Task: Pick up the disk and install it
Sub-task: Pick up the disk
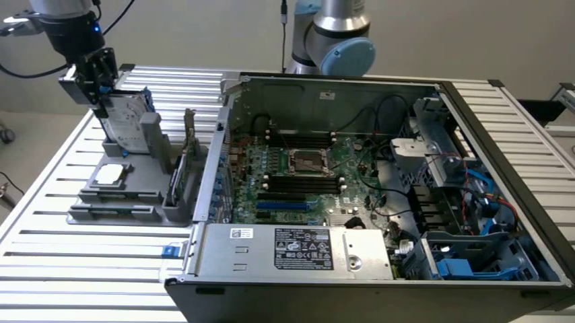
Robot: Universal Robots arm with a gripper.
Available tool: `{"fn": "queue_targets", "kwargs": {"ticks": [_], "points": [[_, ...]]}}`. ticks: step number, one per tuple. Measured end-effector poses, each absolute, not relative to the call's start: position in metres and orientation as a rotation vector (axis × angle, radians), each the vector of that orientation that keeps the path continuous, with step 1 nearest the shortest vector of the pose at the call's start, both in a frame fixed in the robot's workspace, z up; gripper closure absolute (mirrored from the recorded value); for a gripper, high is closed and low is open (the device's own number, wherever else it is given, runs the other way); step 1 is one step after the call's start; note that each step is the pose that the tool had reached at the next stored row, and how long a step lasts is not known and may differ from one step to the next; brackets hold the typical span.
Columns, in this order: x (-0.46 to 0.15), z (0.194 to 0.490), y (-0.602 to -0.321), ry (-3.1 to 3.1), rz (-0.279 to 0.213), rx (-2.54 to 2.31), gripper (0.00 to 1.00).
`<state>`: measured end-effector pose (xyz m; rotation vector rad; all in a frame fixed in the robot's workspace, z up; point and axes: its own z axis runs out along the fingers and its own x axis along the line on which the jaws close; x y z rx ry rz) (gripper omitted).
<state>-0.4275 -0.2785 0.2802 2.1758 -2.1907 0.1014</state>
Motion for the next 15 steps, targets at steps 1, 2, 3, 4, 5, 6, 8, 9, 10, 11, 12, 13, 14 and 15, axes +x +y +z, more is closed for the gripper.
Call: {"fn": "queue_targets", "kwargs": {"ticks": [1,2,3,4,5,6,8,9,10,11,12,13,14,15], "points": [[-0.4275,0.2802,-0.2787,-2.191,0.101,2.176,0.46],[-0.4275,0.2802,-0.279,-2.191,0.101,2.176,0.46],[-0.4275,0.2802,-0.2792,-2.191,0.101,2.176,0.46],[-0.4275,0.2802,-0.2793,-2.191,0.101,2.176,0.46],[-0.4275,0.2802,-0.2793,-2.191,0.101,2.176,0.46],[-0.4275,0.2803,-0.2793,-2.191,0.101,2.176,0.46],[-0.4275,0.2803,-0.2794,-2.191,0.101,2.176,0.46],[-0.4275,0.2803,-0.2794,-2.191,0.101,2.176,0.46],[-0.4275,0.2803,-0.2794,-2.191,0.101,2.176,0.48],[-0.4275,0.2803,-0.2794,-2.191,0.101,2.176,0.48],[-0.4275,0.2803,-0.2794,-2.191,0.101,2.176,0.48],[-0.4274,0.2803,-0.2794,-2.191,0.101,2.176,0.55],[-0.4275,0.2804,-0.2794,-2.191,0.101,2.176,0.55],[-0.4274,0.2804,-0.2795,-2.191,0.101,2.176,0.55]]}}
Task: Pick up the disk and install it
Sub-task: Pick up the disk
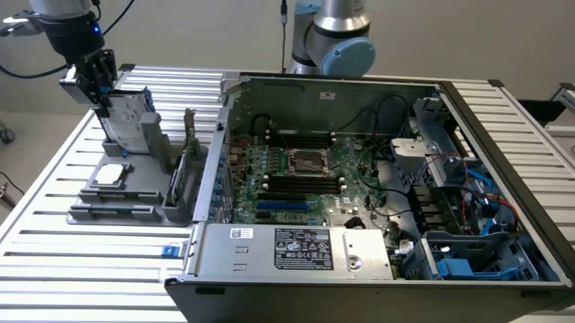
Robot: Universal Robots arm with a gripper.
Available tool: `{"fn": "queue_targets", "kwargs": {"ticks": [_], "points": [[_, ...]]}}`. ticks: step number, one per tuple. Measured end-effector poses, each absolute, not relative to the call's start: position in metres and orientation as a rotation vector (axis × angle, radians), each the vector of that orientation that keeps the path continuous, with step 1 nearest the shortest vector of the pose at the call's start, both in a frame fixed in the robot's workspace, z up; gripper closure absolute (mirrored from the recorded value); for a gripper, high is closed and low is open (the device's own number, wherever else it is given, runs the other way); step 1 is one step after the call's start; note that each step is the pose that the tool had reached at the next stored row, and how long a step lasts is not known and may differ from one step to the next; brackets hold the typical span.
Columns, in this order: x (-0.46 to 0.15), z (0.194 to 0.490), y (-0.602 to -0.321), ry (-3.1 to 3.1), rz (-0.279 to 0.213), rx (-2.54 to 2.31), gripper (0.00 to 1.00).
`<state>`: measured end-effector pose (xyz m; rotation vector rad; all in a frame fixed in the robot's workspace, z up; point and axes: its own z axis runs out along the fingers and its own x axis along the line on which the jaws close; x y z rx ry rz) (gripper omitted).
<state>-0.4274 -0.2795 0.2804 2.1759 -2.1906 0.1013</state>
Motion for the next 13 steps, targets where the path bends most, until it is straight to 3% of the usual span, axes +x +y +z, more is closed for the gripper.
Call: {"fn": "queue_targets", "kwargs": {"ticks": [5,6,13], "points": [[-0.4274,0.2804,-0.2795,-2.191,0.101,2.176,0.58],[-0.4274,0.2804,-0.2795,-2.191,0.101,2.176,0.65],[-0.4274,0.2803,-0.2796,-2.191,0.101,2.176,0.67]]}}
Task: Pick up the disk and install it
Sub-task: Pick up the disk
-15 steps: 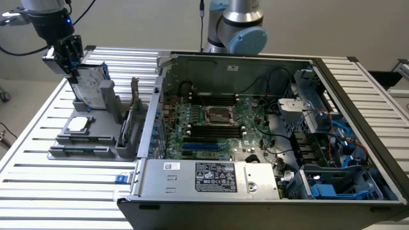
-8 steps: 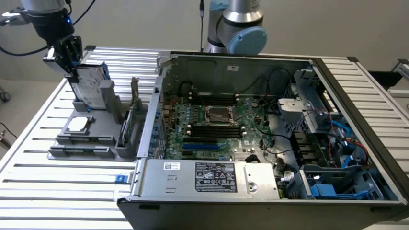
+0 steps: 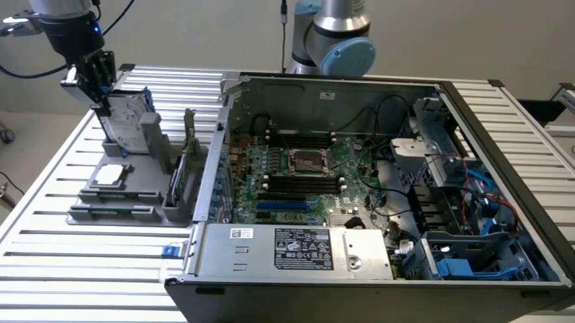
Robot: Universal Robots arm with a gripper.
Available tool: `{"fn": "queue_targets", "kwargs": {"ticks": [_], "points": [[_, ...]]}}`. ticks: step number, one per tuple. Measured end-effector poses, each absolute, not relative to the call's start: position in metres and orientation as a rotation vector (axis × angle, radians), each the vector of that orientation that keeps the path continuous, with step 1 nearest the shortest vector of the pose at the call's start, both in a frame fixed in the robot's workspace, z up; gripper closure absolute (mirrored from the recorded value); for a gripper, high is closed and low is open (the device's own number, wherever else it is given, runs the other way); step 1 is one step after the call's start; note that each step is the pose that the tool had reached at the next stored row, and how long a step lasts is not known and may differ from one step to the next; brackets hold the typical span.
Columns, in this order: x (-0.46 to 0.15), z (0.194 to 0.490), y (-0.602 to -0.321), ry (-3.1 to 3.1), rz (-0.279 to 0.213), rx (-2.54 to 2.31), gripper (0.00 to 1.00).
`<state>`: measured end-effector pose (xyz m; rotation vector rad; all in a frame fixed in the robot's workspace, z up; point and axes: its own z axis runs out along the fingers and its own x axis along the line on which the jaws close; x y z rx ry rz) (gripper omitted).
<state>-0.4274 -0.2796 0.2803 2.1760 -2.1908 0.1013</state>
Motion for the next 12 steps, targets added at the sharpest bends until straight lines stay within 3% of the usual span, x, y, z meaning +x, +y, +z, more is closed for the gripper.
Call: {"fn": "queue_targets", "kwargs": {"ticks": [12], "points": [[-0.4275,0.2804,-0.2805,-2.191,0.101,2.176,0.67]]}}
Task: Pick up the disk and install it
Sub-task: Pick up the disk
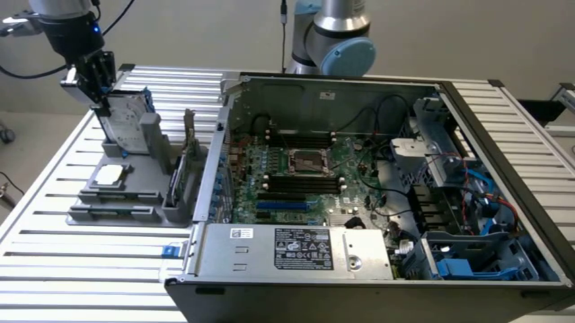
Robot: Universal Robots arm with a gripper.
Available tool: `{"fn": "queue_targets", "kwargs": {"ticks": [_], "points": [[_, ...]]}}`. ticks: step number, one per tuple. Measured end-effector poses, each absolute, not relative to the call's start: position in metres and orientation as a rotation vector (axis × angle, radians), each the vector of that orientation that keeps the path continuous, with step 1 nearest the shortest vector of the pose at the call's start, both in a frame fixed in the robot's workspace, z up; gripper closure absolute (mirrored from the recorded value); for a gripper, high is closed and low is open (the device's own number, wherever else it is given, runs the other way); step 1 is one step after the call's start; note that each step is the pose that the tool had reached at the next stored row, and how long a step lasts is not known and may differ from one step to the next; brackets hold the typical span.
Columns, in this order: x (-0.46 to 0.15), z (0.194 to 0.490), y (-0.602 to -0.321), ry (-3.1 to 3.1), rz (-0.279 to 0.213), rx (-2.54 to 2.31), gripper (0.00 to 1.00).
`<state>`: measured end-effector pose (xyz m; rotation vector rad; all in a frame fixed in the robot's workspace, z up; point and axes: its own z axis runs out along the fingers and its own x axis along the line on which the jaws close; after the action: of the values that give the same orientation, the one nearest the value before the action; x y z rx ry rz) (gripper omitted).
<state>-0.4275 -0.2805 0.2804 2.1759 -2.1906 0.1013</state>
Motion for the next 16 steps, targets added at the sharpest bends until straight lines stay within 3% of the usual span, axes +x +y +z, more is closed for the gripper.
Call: {"fn": "queue_targets", "kwargs": {"ticks": [7,16], "points": [[-0.427,0.29,-0.28,-2.191,0.101,2.176,0.67],[-0.427,0.328,-0.28,-2.191,0.101,2.176,0.67]]}}
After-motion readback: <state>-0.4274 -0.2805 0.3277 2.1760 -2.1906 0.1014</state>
